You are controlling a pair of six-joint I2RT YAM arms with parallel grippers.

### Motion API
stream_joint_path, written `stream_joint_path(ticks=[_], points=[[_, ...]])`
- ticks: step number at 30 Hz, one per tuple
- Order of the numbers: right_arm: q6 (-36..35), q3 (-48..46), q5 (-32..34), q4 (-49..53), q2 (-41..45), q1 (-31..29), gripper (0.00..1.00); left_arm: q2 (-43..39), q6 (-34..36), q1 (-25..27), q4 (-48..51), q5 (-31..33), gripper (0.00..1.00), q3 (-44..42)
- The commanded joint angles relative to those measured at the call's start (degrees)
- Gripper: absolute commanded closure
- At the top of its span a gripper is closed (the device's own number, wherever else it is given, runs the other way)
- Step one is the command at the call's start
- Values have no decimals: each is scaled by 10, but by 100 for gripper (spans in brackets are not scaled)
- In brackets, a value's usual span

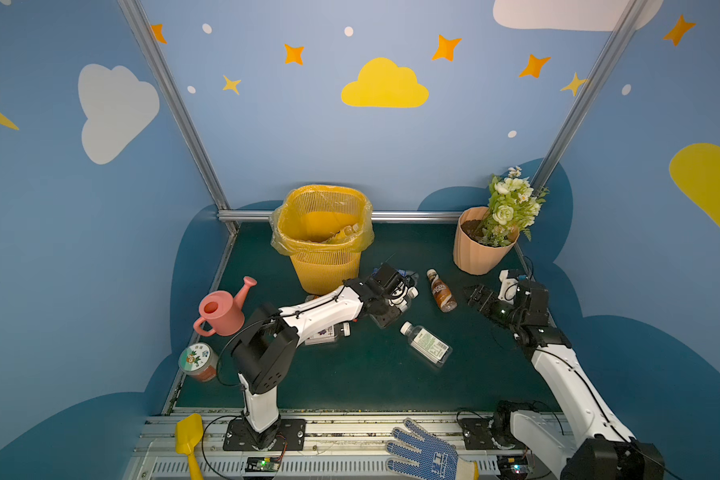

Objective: Throw the plastic bottles in the bin
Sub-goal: 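Close the left gripper on the green-label bottle and lift it, then carry the green-label bottle over the bin and open the left gripper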

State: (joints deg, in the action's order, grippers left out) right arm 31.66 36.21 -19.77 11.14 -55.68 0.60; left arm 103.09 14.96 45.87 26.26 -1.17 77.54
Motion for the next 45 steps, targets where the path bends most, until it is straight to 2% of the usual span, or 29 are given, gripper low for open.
stream_joint_path(ticks=[1,7,10,12,18,23,25,28,30,32,34,35,38,41,45], points=[[-24,5,-7,20,6,1,5,-39,-28,6,-31,19,52,-10],[-29,6,-3,22,11,1,5,-156,-61,17,-126,51,53,-58],[-23,3,-4,11,11,0,5,-240,-49,23,-199,54,53,-90],[-18,2,-8,3,8,-1,5,-292,-37,29,-257,79,53,-111],[-17,5,-24,-7,-9,-6,5,-409,59,43,-366,160,54,-117],[-12,6,-25,-15,-15,-13,6,-452,125,35,-478,232,54,-119],[-11,5,-25,-18,-16,-18,6,-449,132,18,-475,240,54,-106],[-12,8,-24,-16,-18,-25,6,-423,83,-29,-440,247,53,-76],[-13,10,-24,-13,-19,-30,6,-384,-21,-96,-380,229,51,-41],[-15,11,-23,-11,-18,-35,6,-338,-122,-169,-283,176,49,-1],[-18,15,-22,-6,-17,-41,6,-294,-190,-214,-221,125,42,24],[-22,17,-20,-2,-16,-42,6,-276,-215,-223,-195,118,34,34],[-35,20,-11,16,-12,-44,6,-277,-222,-226,-178,76,16,40],[-33,20,-1,13,-11,-45,6,-323,-192,-221,-240,64,2,14],[-29,20,-9,1,-20,-48,6,-374,-163,-213,-238,83,0,16]])
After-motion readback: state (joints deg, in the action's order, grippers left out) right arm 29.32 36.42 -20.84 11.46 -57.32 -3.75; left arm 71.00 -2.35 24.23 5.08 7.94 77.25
